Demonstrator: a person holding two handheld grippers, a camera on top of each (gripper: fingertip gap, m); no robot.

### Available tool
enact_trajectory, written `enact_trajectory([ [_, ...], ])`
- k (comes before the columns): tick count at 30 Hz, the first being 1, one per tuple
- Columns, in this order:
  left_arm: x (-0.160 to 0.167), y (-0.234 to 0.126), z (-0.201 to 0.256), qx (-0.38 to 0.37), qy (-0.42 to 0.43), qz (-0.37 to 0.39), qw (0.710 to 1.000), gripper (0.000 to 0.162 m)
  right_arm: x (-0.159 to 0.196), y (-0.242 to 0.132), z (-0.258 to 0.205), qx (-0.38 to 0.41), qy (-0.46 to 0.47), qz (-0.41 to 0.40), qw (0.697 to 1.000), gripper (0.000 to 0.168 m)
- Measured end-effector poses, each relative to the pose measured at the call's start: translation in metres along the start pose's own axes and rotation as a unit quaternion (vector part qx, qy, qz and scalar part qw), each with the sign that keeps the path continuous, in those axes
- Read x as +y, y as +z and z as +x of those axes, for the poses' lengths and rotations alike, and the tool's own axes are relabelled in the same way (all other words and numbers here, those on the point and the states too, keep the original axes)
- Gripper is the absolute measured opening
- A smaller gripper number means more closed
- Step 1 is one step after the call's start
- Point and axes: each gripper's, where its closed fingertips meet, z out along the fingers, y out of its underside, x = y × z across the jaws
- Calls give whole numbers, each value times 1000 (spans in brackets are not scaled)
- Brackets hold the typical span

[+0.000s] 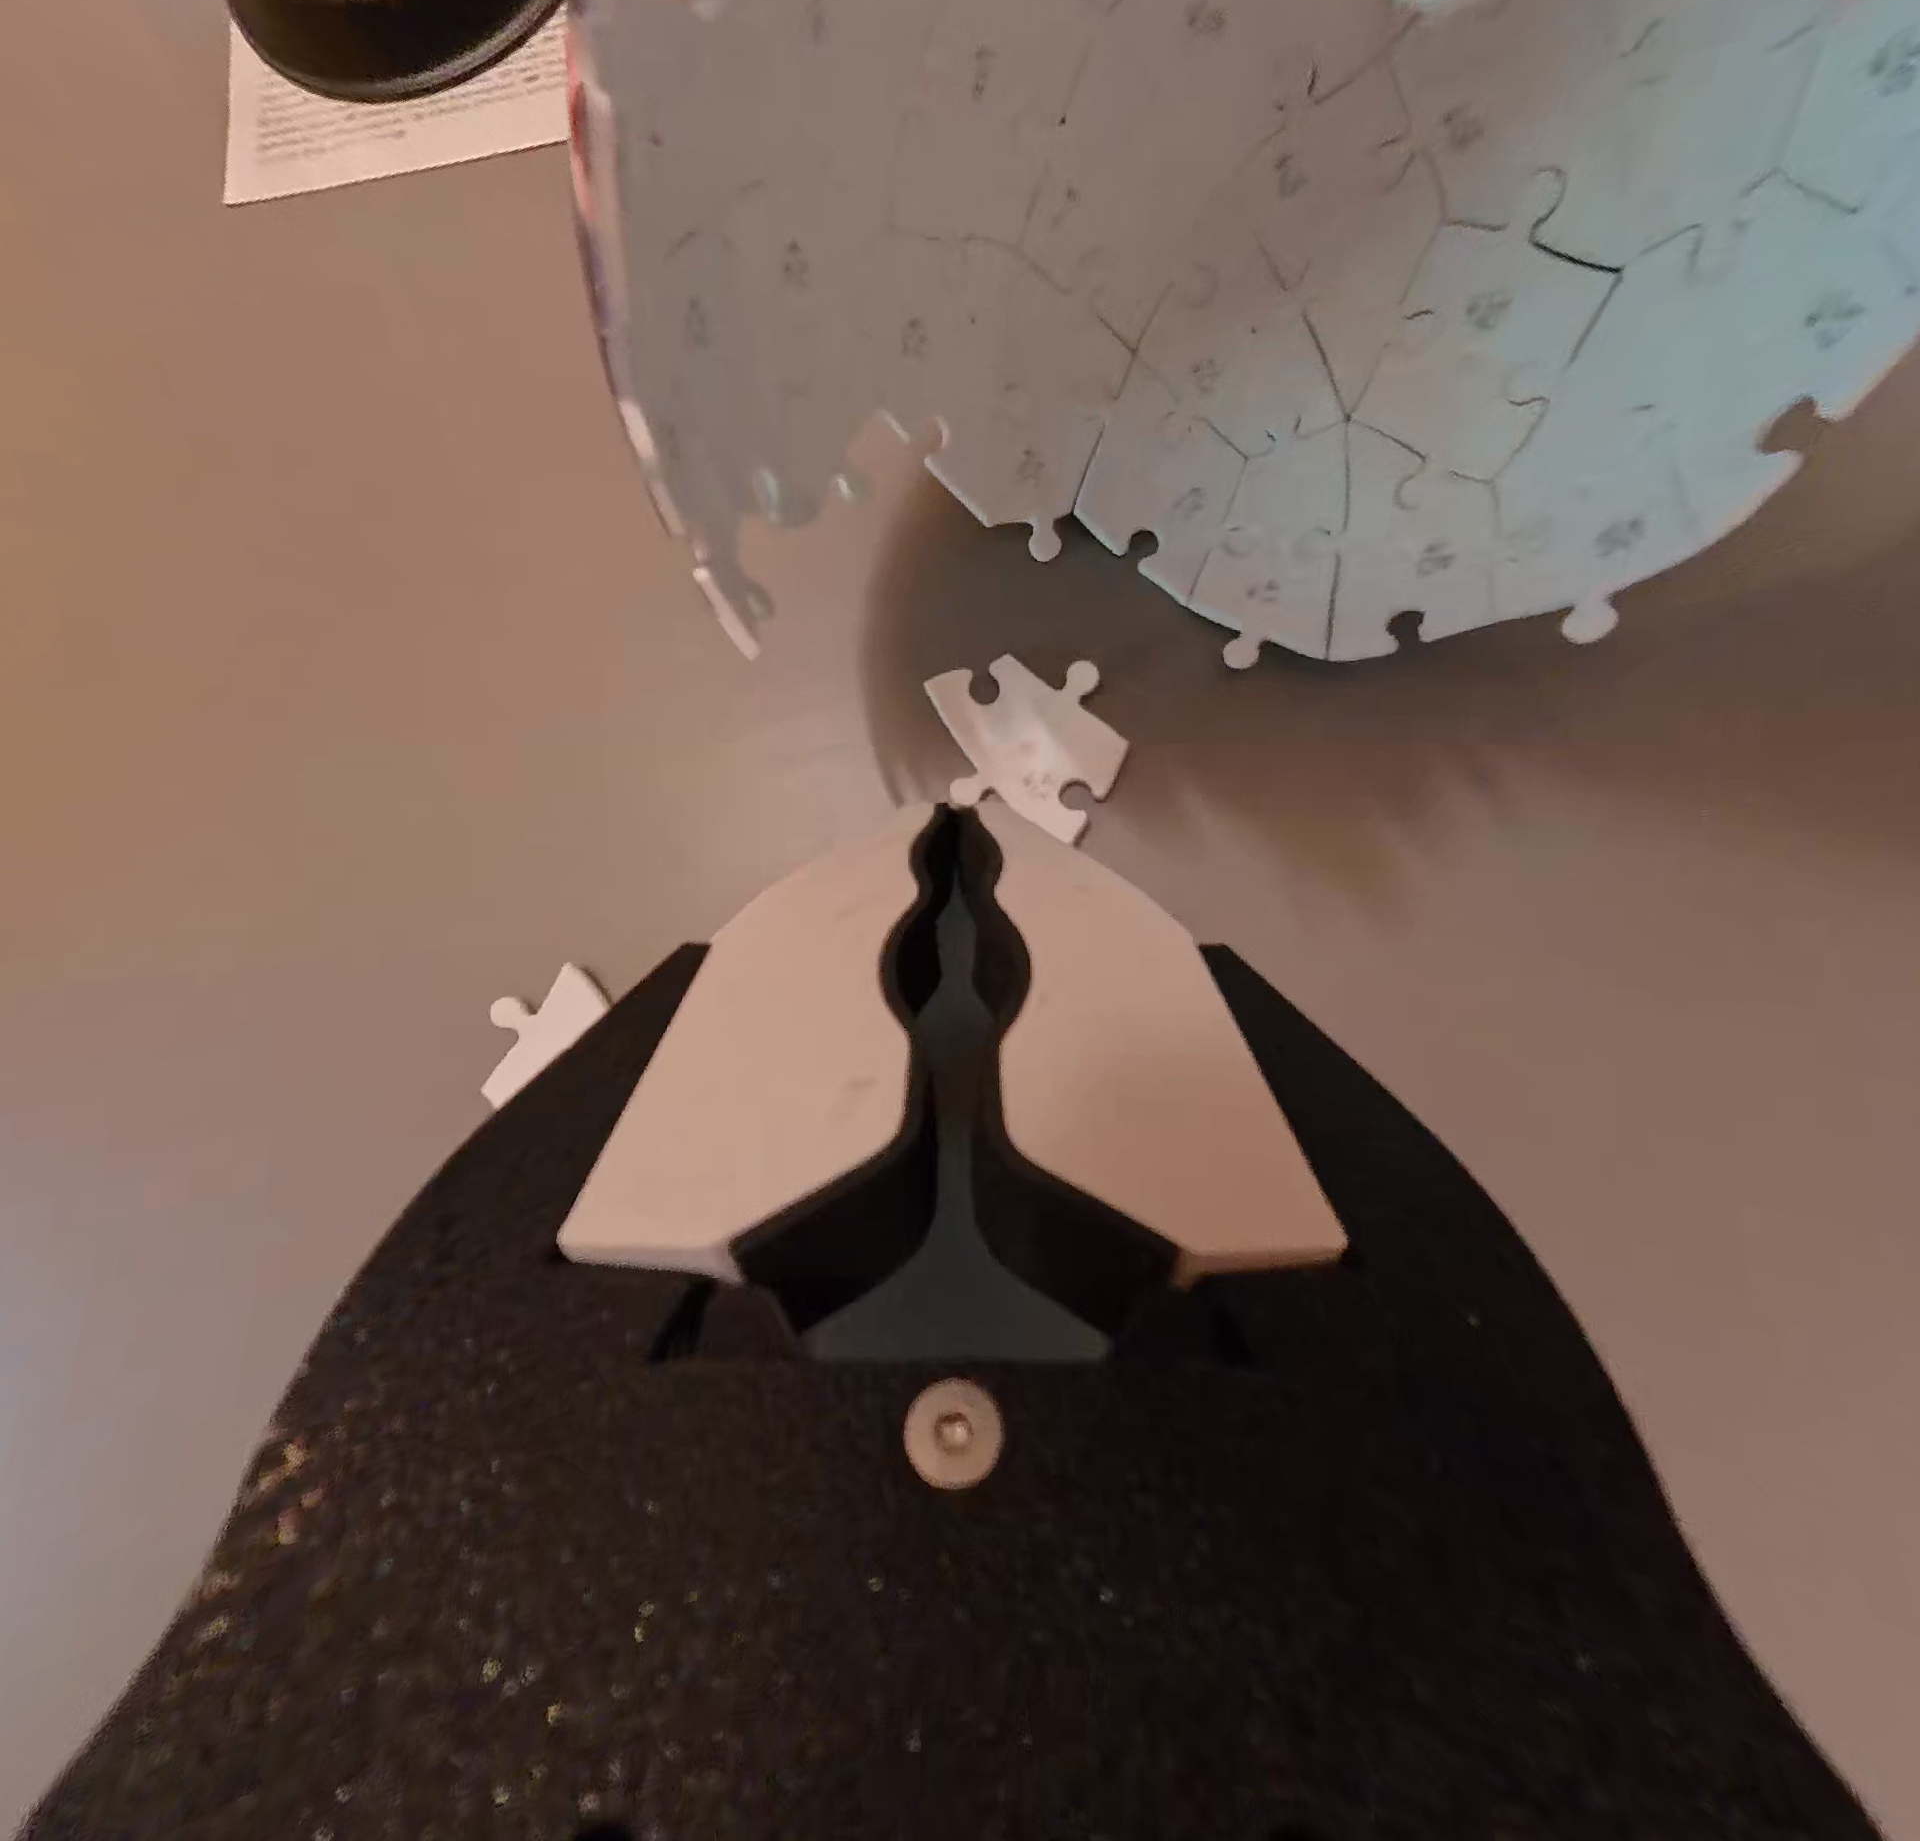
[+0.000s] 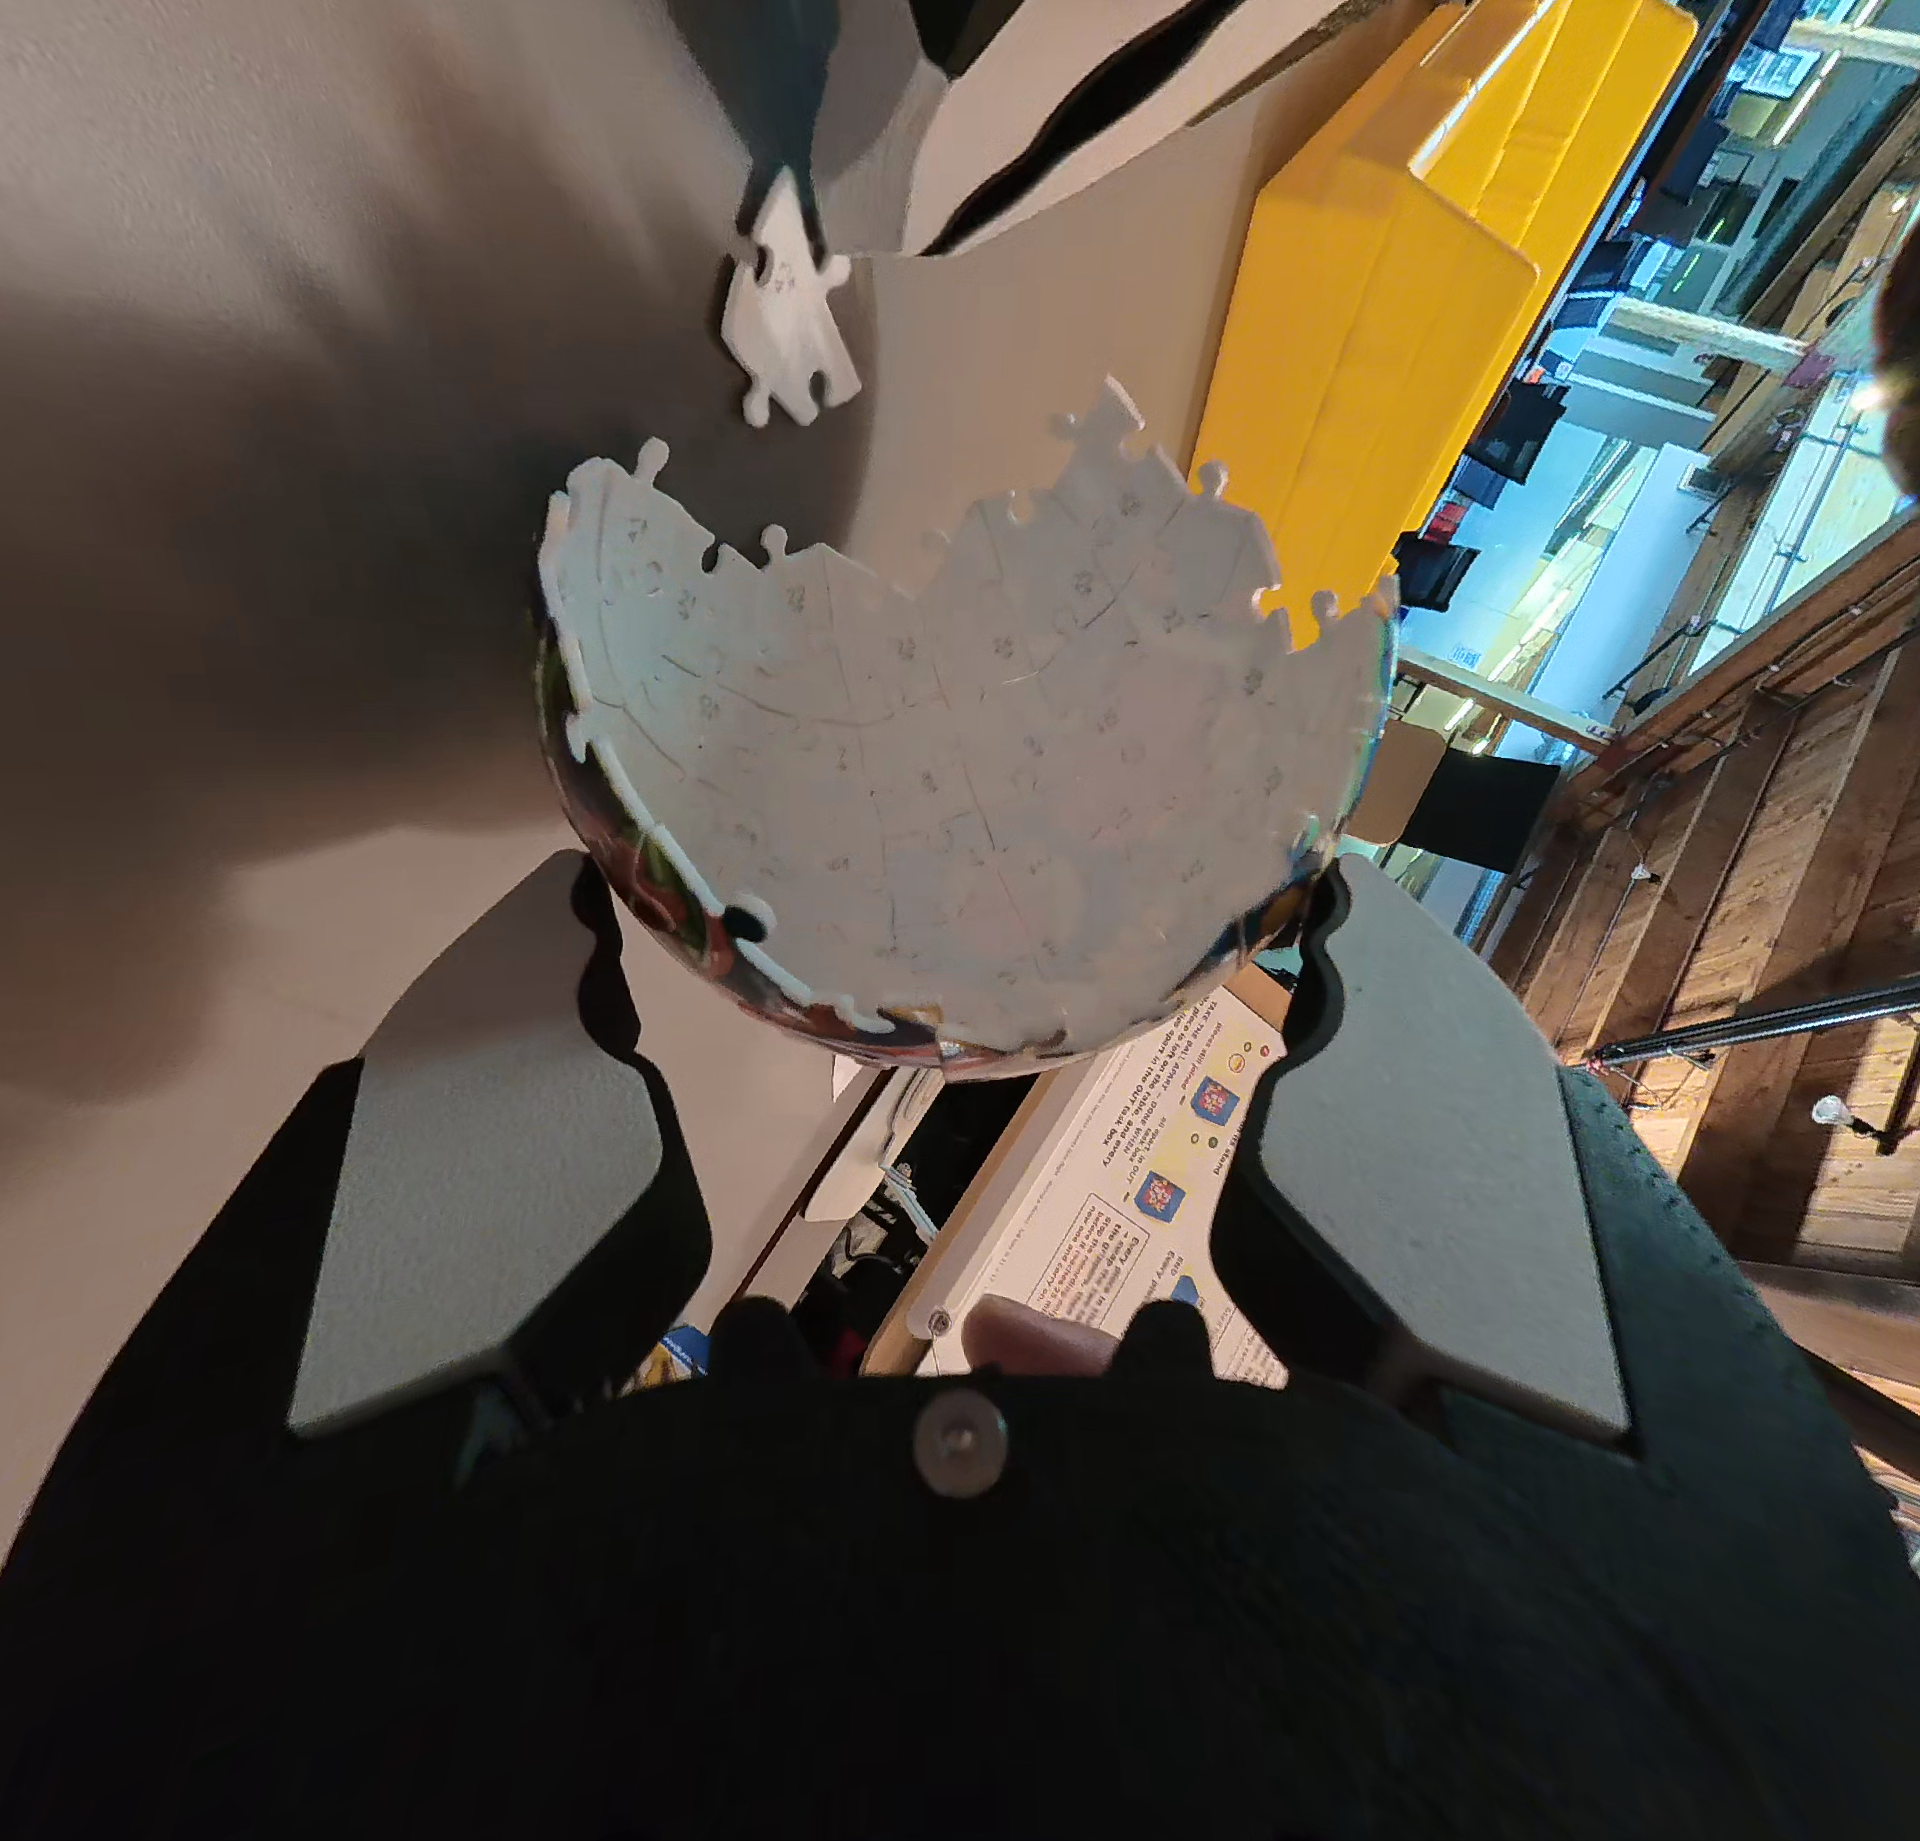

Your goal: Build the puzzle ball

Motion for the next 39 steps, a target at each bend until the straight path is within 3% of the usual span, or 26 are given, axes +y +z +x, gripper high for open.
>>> enact_trajectory([
  [8,-5,-7,3,36,45,37,998,27,-1,0,0,1,2,7,1000,124],
  [11,-3,-8,7,64,13,32,997,33,-2,0,0,1,3,8,1000,124],
  [14,-4,-4,8,60,14,34,998,29,-3,0,0,1,4,11,1000,124],
  [20,-4,-3,-27,-43,-24,34,998,21,-2,1,0,1,7,11,1000,124],
  [25,-11,-5,3,48,-28,47,997,25,-3,1,0,3,8,15,1000,124],
  [39,-4,3,-11,-3,-36,24,999,27,-5,1,0,6,5,16,1000,124],
])
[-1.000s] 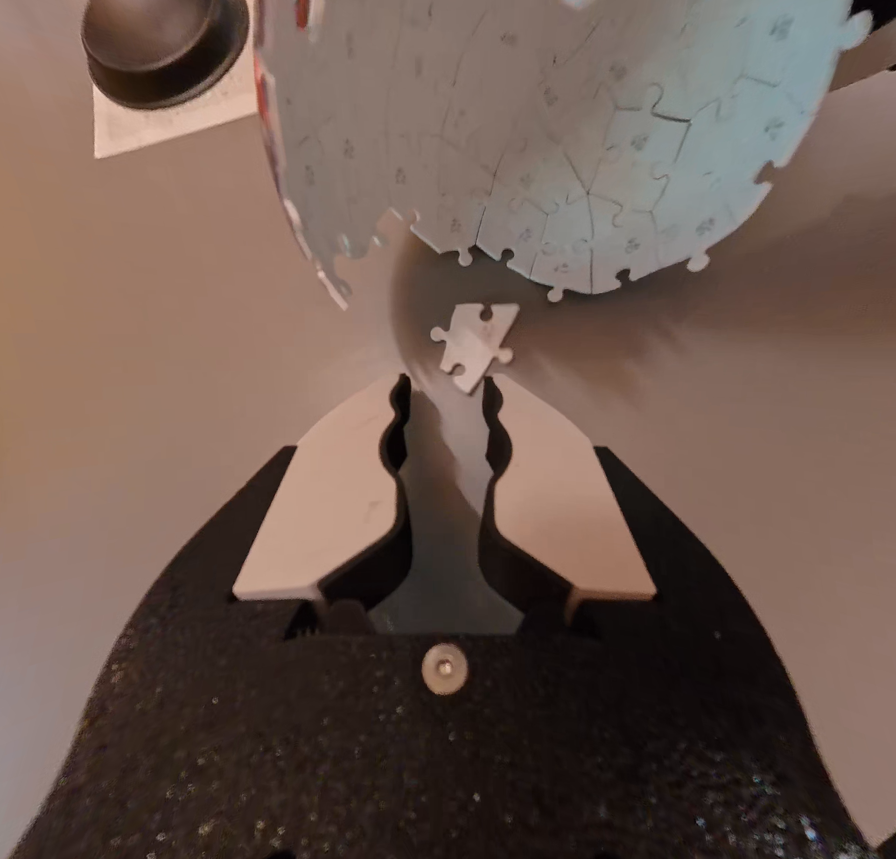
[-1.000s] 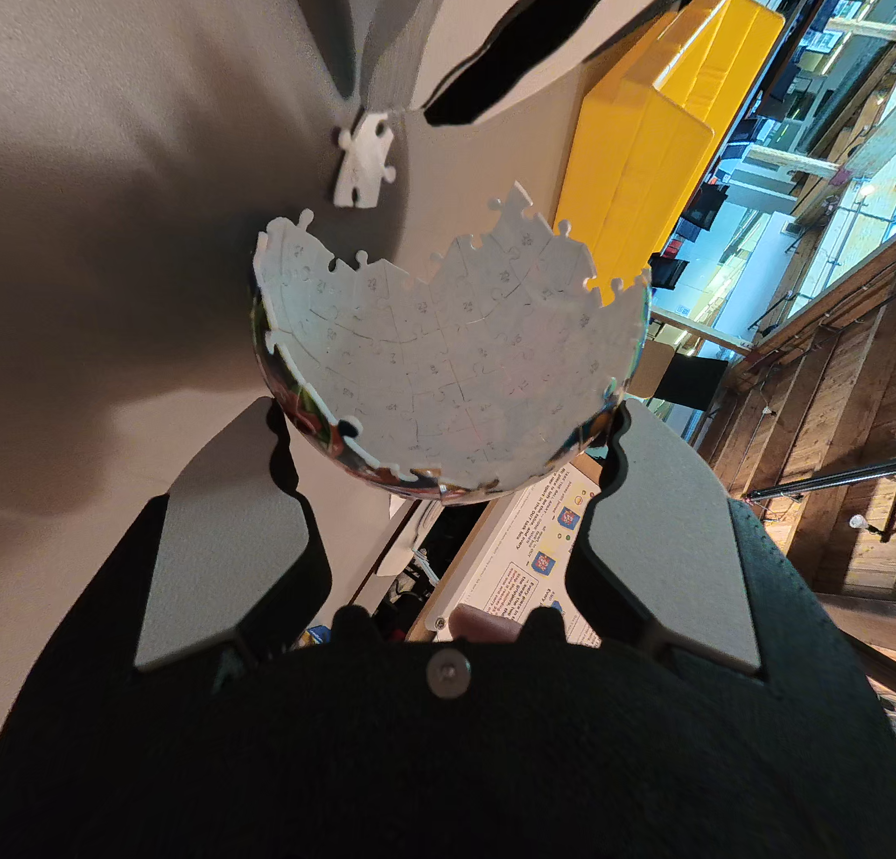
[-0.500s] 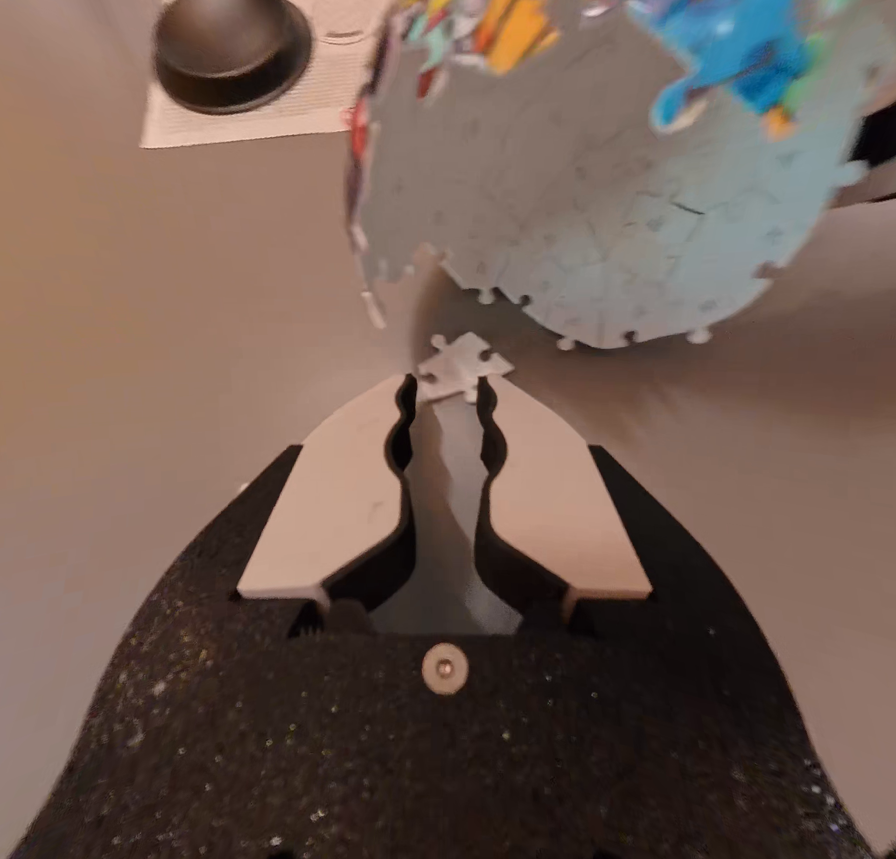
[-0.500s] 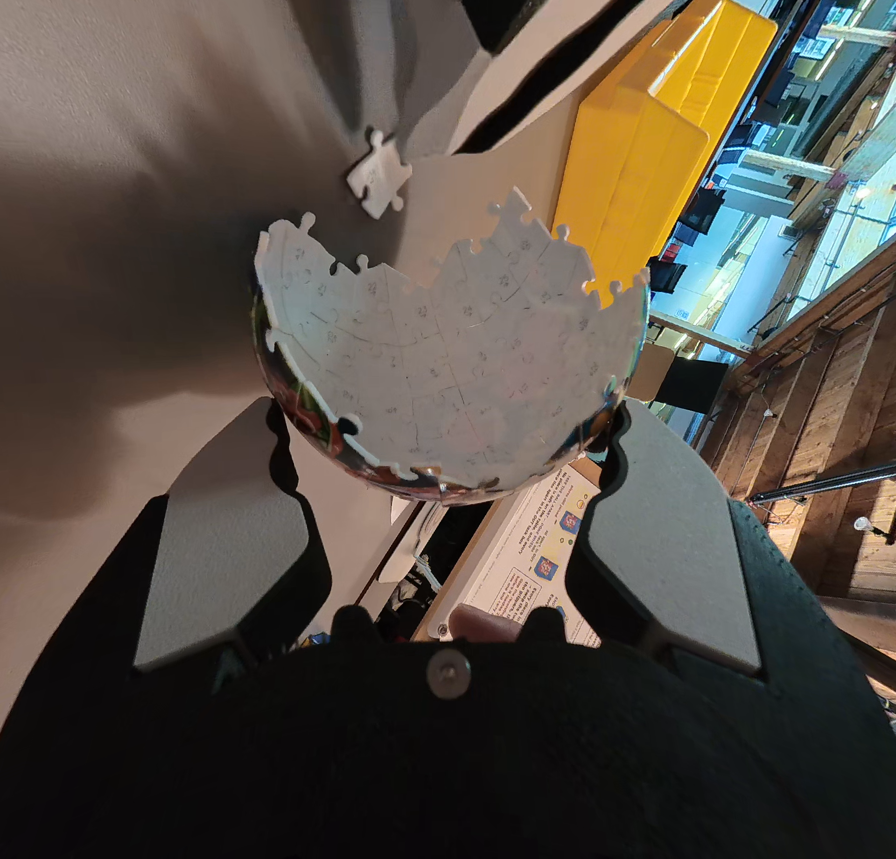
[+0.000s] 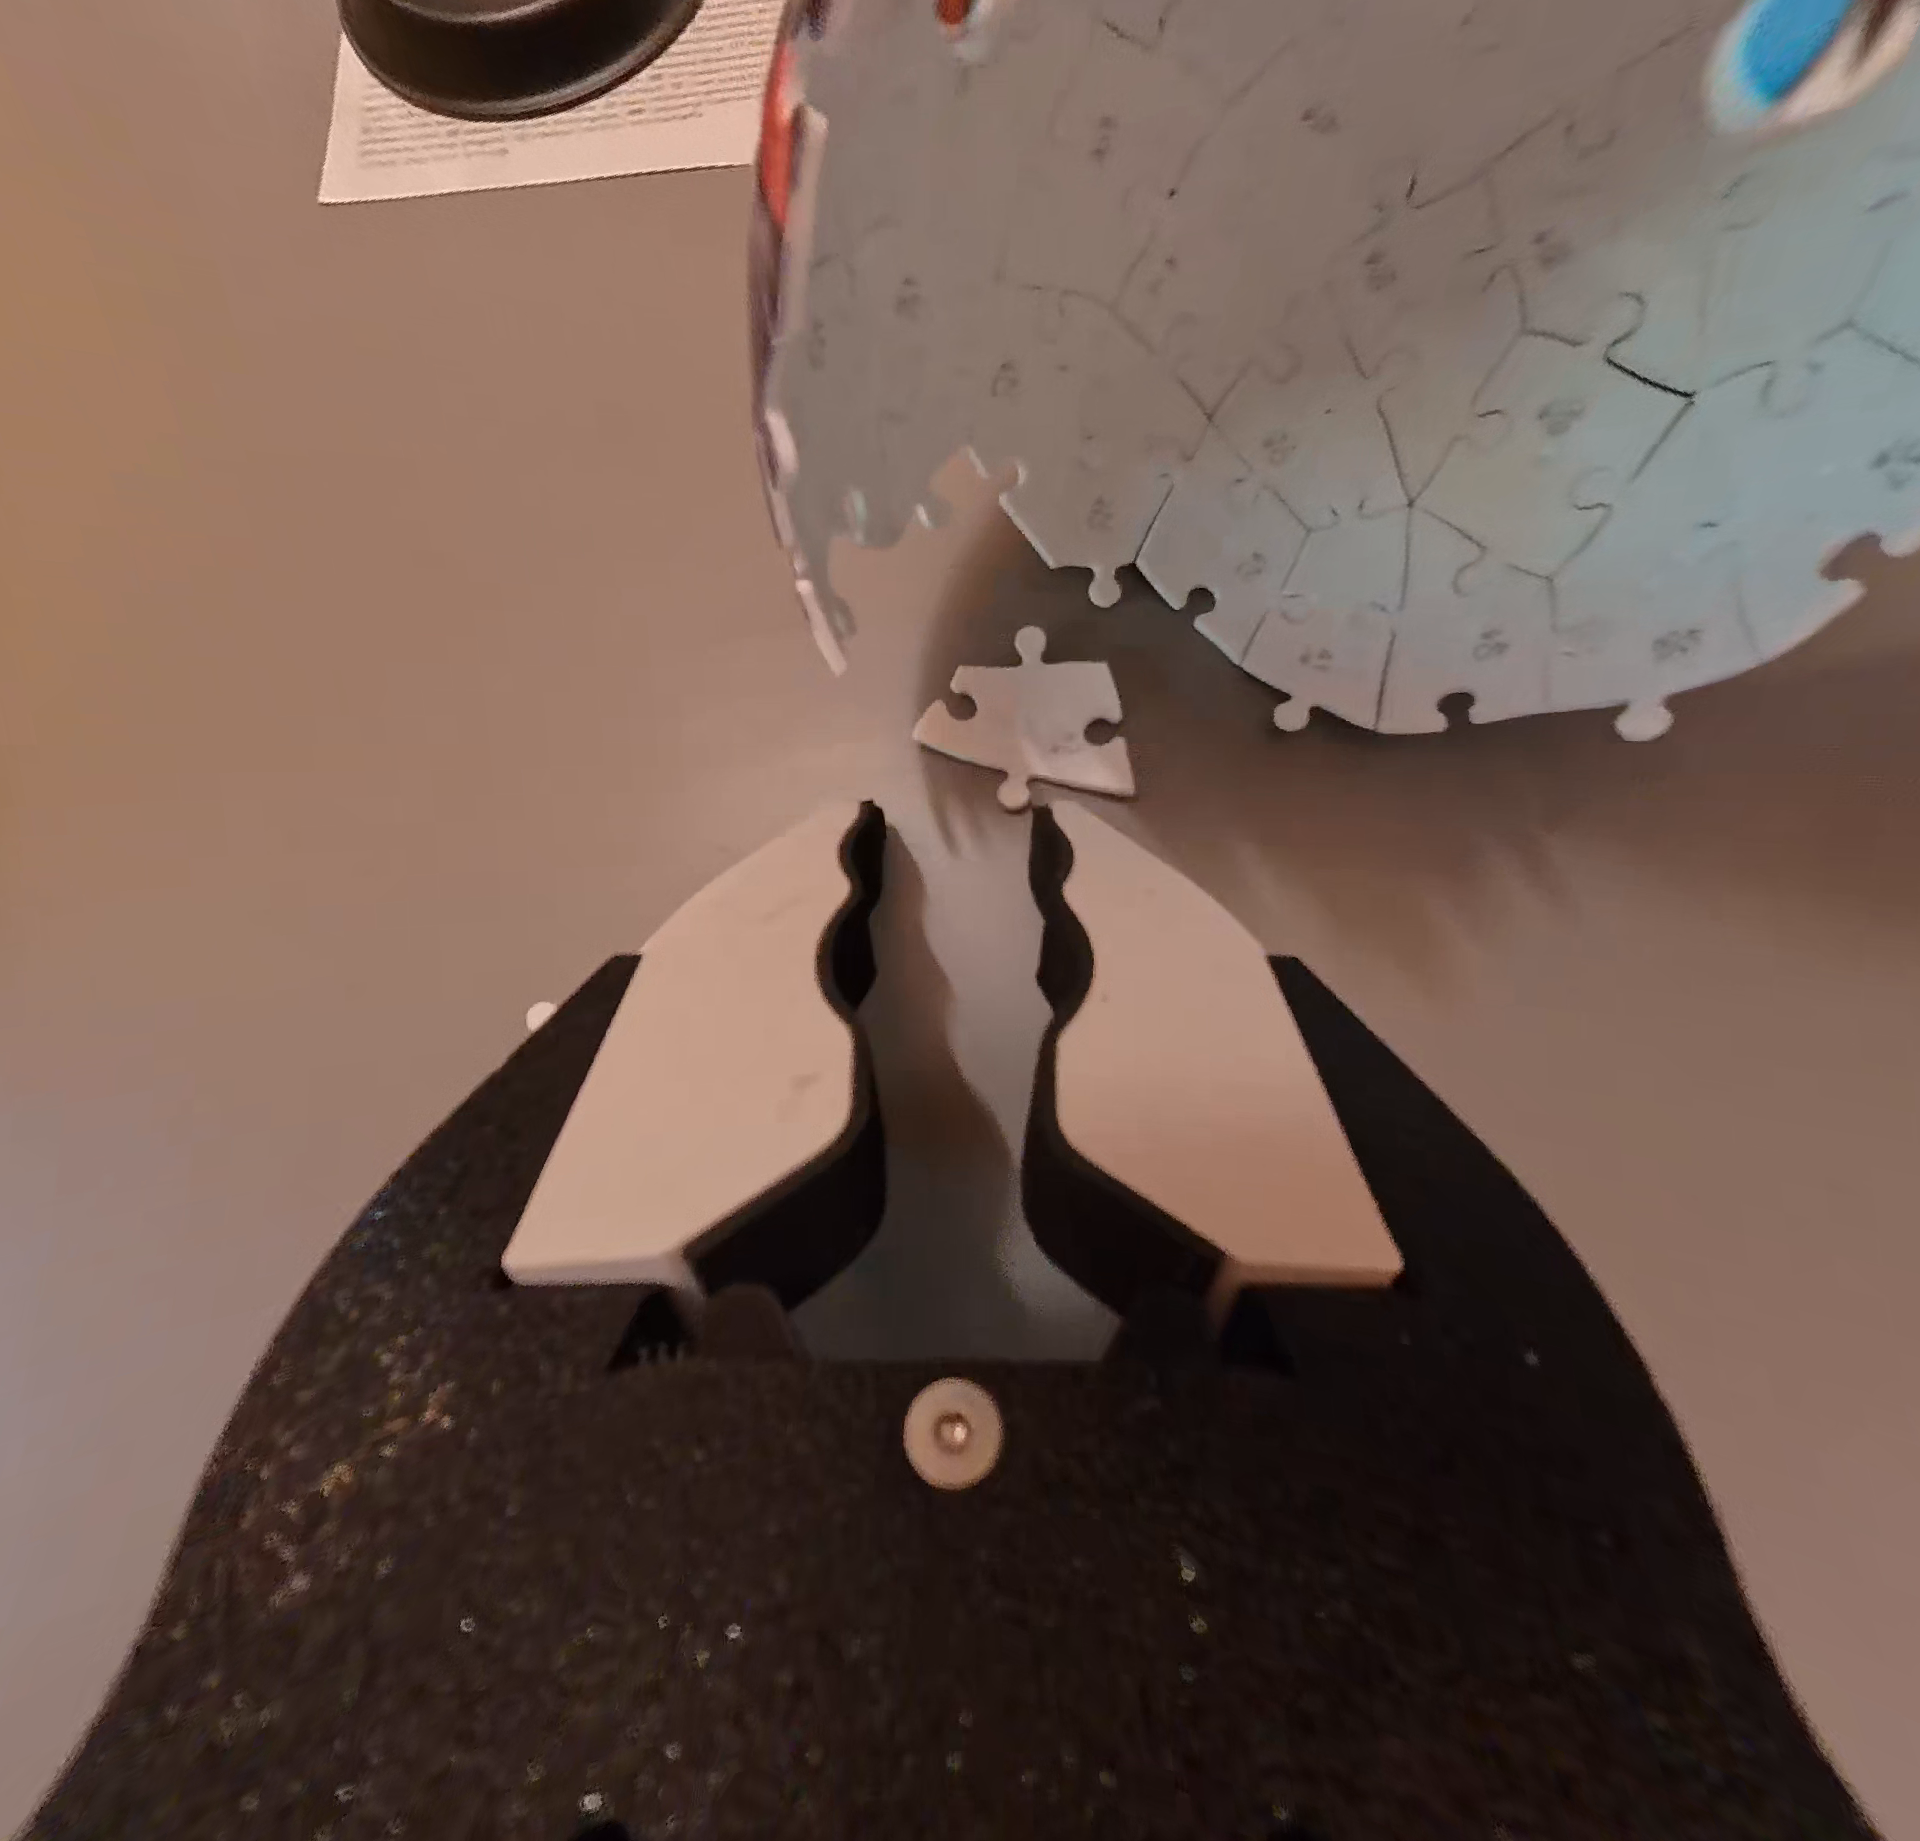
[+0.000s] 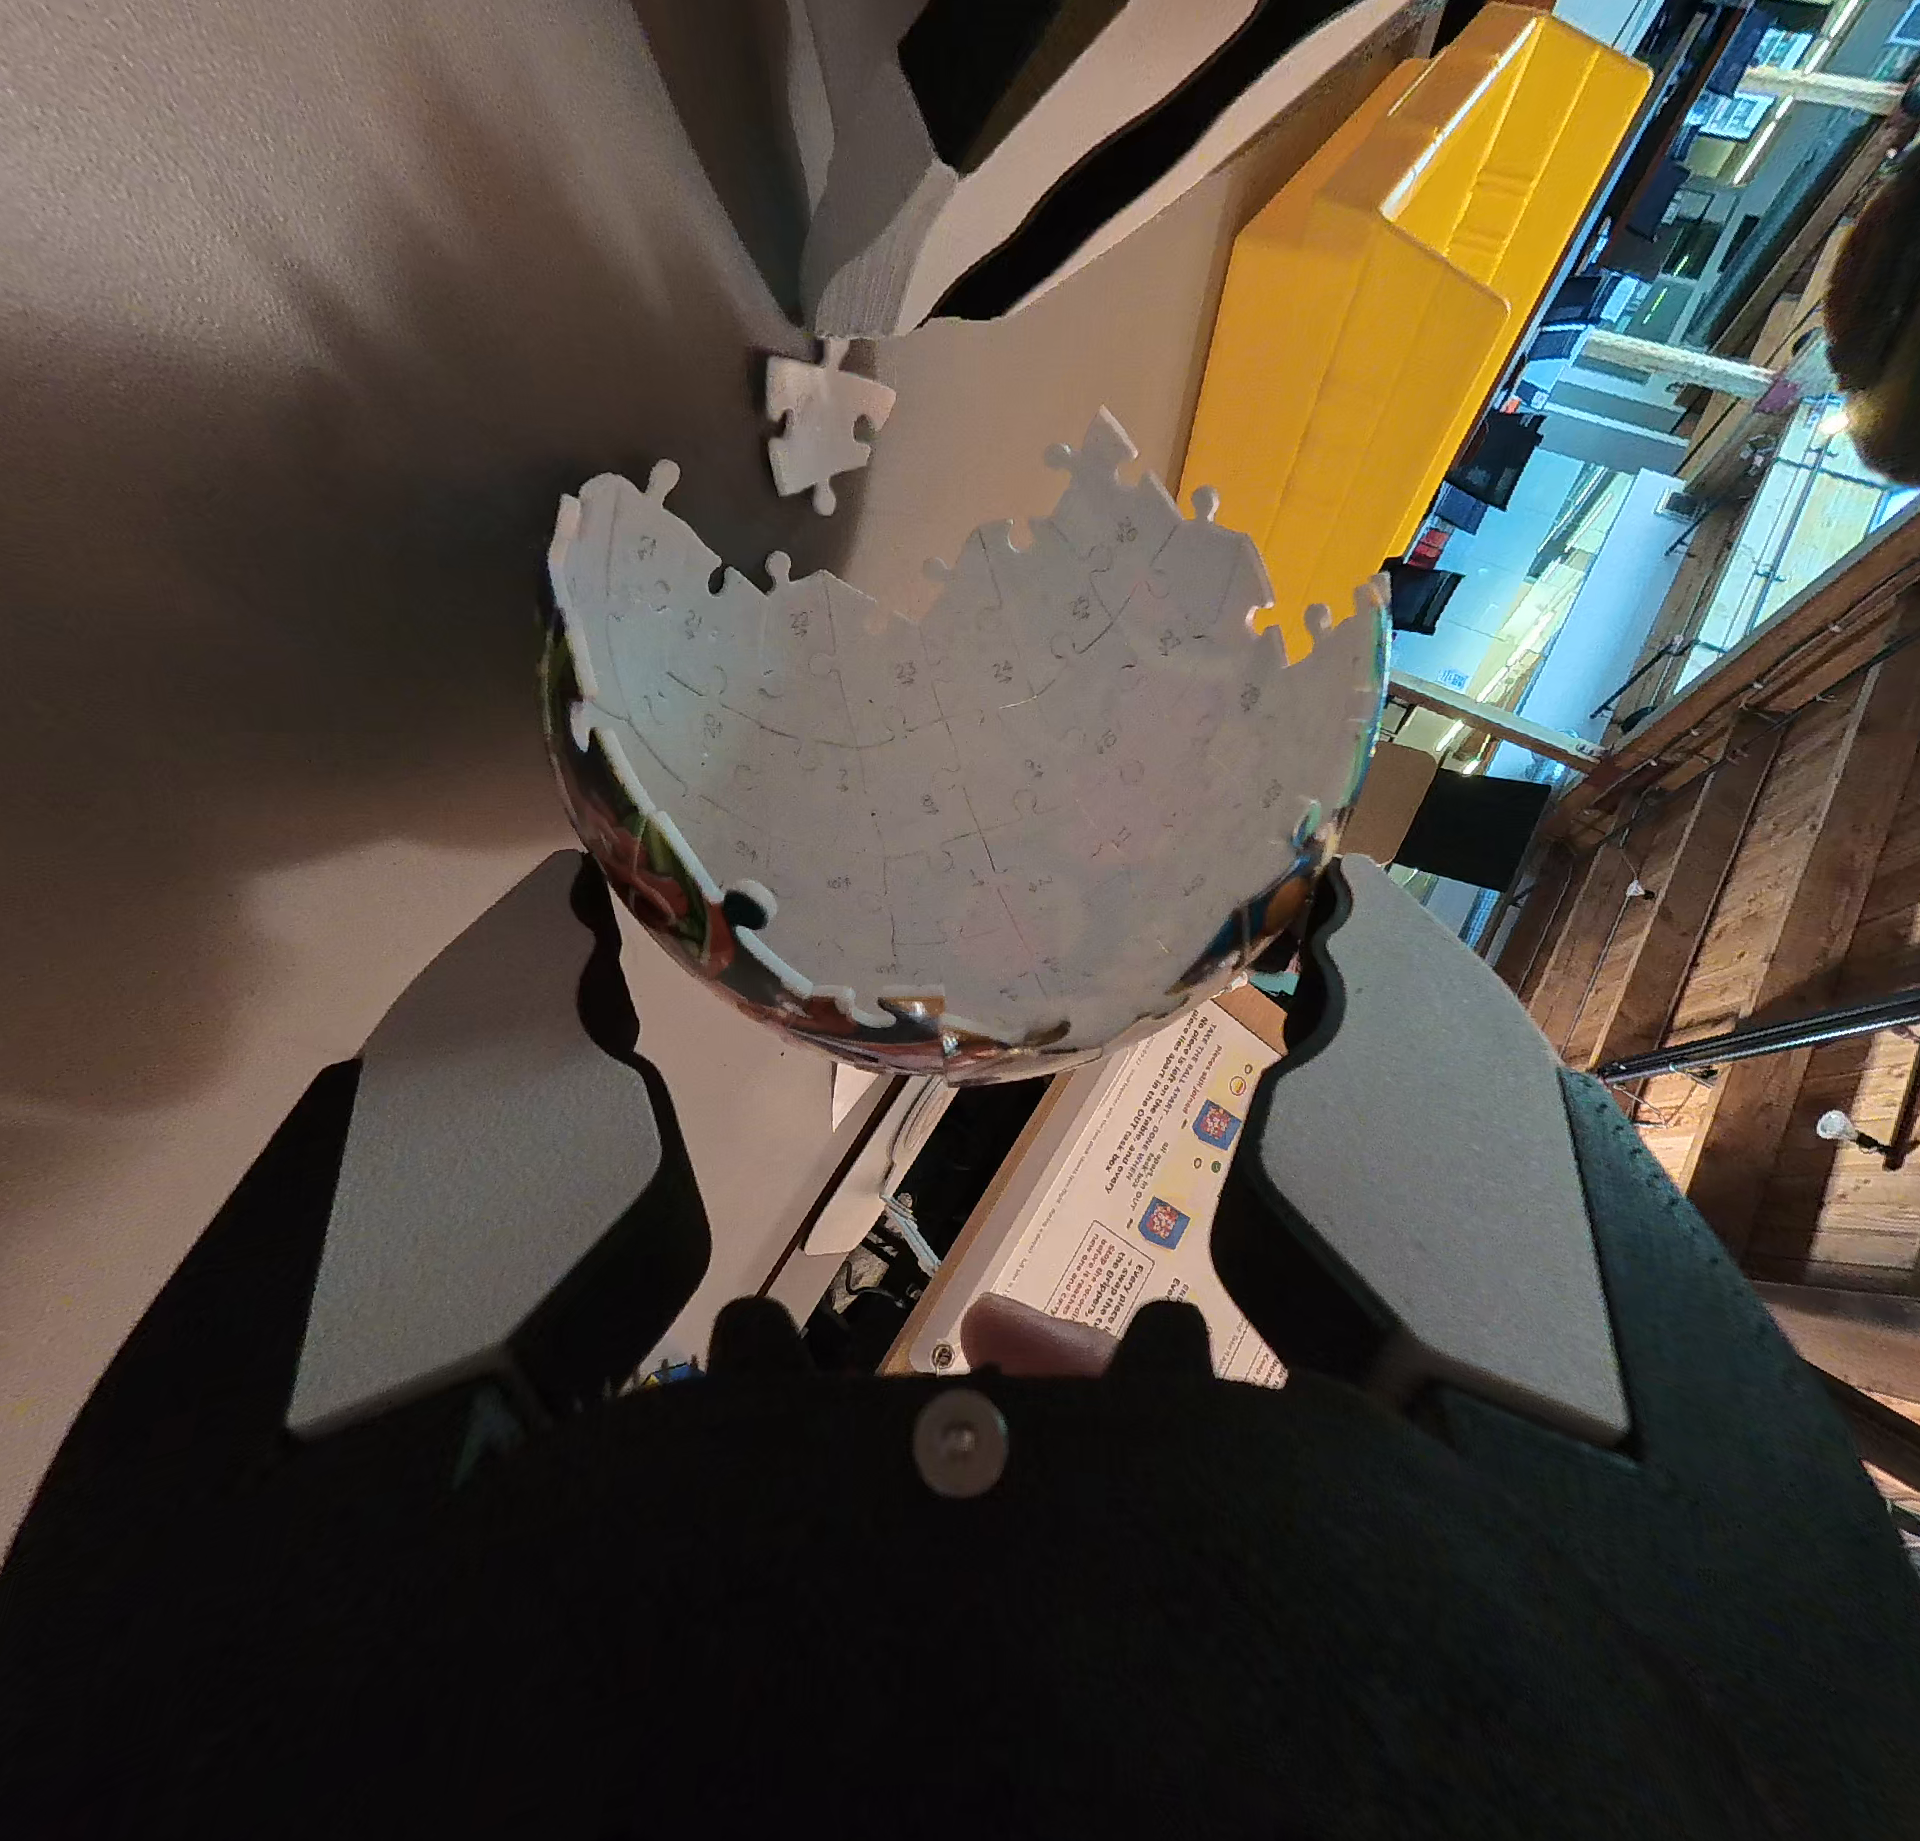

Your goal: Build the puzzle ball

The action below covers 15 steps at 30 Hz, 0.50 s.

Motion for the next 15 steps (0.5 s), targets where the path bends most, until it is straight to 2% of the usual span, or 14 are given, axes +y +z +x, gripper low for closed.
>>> enact_trajectory([
  [3,-5,-1,9,22,2,10,1000,31,0,0,0,0,0,0,1000,124],
  [7,-7,4,15,27,43,11,999,51,0,0,0,1,0,1,1000,124],
  [12,-9,10,15,54,8,6,999,47,-1,0,0,1,0,1,1000,124],
  [15,-9,10,10,40,-7,6,999,36,0,0,0,1,1,2,1000,124],
])
